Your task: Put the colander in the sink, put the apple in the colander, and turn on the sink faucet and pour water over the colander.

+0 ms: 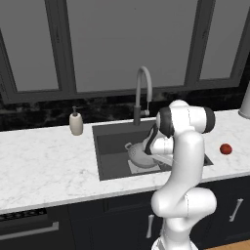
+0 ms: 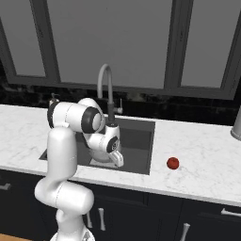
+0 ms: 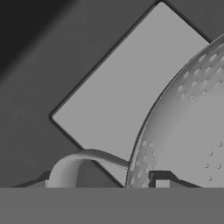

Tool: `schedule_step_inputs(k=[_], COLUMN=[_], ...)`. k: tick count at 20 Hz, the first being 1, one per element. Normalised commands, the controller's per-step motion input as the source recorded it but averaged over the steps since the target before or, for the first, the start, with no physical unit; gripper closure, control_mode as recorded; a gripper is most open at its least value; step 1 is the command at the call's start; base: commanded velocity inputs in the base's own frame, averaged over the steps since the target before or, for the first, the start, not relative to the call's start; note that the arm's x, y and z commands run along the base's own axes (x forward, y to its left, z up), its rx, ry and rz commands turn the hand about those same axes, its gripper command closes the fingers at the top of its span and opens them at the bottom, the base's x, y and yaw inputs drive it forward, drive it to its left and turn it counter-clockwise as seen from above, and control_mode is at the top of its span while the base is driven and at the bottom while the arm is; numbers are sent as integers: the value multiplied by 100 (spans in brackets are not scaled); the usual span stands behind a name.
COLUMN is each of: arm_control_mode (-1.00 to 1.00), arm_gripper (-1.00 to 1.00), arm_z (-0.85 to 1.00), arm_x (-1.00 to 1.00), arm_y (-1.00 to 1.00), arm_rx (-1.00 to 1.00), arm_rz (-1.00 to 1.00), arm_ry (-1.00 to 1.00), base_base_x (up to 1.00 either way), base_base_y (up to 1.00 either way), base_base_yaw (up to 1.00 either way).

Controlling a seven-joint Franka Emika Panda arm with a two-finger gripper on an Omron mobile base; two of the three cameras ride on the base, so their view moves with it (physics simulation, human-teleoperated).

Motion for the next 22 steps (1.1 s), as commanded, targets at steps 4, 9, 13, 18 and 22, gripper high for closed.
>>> schedule_step_inputs(k=[4, 9, 13, 18, 22], arm_control_mode=[-100, -100, -100, -100, -100], arm_gripper=[-100, -100, -100, -100, -100], arm_z=[0, 0, 14, 60, 61], arm_x=[0, 0, -9, -31, -38], arm_y=[0, 0, 0, -3, -14], arm_rx=[0, 0, 0, 0, 0], arm_rz=[0, 0, 0, 0, 0], arm_ry=[0, 0, 0, 0, -1], base_base_x=[0, 0, 0, 0, 0], base_base_y=[0, 0, 0, 0, 0], base_base_yaw=[0, 0, 0, 0, 0])
